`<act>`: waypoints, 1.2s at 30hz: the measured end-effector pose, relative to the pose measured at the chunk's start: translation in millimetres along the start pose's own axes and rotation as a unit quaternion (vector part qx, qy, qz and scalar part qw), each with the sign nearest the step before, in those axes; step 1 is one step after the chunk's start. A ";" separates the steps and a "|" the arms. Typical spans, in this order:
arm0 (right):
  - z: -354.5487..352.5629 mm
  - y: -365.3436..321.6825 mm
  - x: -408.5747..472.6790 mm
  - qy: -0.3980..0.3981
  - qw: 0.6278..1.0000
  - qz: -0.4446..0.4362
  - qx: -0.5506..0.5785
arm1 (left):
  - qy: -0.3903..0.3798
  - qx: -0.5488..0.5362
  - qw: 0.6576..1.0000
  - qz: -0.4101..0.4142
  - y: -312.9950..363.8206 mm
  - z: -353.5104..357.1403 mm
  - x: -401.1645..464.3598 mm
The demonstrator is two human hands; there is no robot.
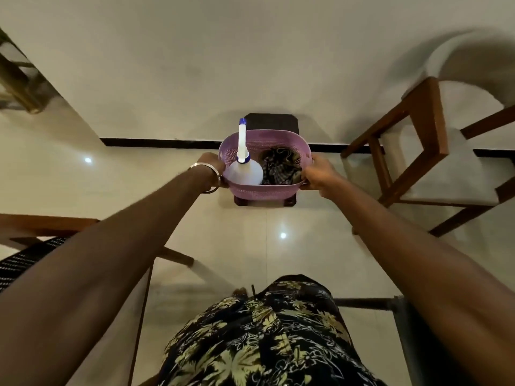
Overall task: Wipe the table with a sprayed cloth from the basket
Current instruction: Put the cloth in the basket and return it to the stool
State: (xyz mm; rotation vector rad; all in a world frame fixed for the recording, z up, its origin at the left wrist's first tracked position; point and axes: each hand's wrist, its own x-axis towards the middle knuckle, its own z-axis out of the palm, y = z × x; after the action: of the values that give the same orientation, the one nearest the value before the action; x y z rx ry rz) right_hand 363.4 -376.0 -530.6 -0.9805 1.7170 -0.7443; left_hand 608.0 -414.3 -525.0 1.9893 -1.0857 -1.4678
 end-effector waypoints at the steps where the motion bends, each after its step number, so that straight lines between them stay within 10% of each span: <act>1: 1.5 -6.3 13.1 -0.004 1.000 0.000 0.005 | -0.001 0.005 1.000 -0.001 8.6 -1.0 12.4; 15: -19.1 -58.2 313.6 -0.023 0.997 0.067 0.028 | 0.019 0.003 0.999 -0.049 135.7 57.7 264.2; 36: 5.3 40.3 575.4 0.084 0.985 0.153 -0.020 | 0.017 0.135 0.988 -0.075 131.3 172.1 532.7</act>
State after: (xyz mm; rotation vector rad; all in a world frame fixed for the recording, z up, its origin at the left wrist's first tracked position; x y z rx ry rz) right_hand 248.6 -859.2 -824.0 -0.6727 1.9789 -0.6058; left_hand 472.6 -899.4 -802.5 2.3187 -1.1973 -1.4166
